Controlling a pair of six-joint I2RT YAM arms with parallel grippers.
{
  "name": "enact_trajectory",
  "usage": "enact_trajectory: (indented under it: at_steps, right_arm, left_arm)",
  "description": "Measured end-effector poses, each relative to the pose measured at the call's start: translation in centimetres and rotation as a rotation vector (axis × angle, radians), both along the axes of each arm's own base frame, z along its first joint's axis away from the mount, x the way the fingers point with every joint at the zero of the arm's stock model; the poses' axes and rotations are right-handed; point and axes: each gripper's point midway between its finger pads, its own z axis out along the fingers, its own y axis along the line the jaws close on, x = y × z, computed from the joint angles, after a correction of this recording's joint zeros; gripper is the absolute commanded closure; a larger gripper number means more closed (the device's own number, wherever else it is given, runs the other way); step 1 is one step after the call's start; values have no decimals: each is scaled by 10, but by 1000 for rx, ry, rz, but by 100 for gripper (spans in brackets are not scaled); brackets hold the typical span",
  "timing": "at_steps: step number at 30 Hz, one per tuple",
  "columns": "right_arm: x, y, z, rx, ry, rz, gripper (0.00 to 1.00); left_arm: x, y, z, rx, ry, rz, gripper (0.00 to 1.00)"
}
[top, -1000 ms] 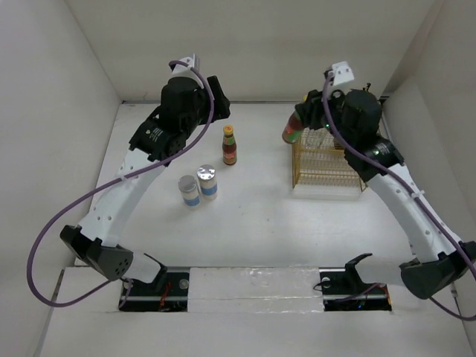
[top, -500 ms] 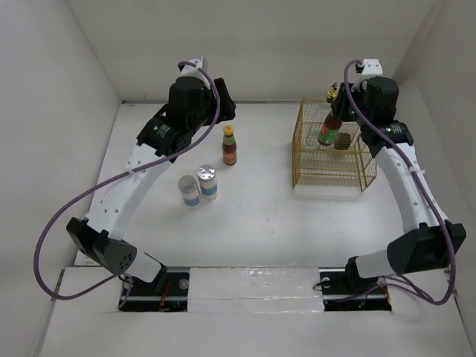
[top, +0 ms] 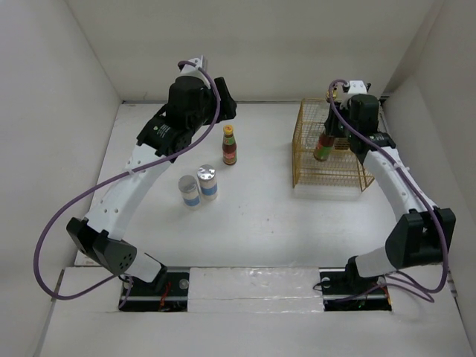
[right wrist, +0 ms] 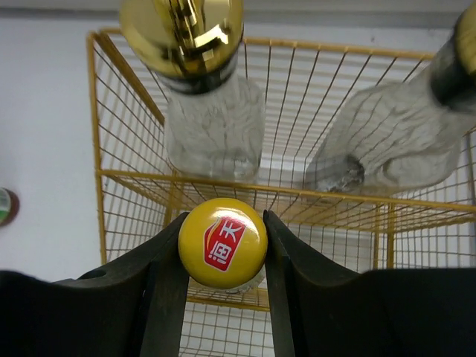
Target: Organize the condiment bottles
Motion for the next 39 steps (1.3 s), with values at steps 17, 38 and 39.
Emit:
enact_trajectory:
  at_steps: [17,38,39]
  right_arm:
    - [8,6,-55,-33,54,-41,29]
    - [-27,231,15,33,-145,497,17]
    - [-26,247,-6,26,-102,539,15]
  left_arm:
    - [0,-1,-14,11,26,-1,33]
    - [-12,50,3,81,-18,194,42]
    - [-13,54,6,82,-25,208,41]
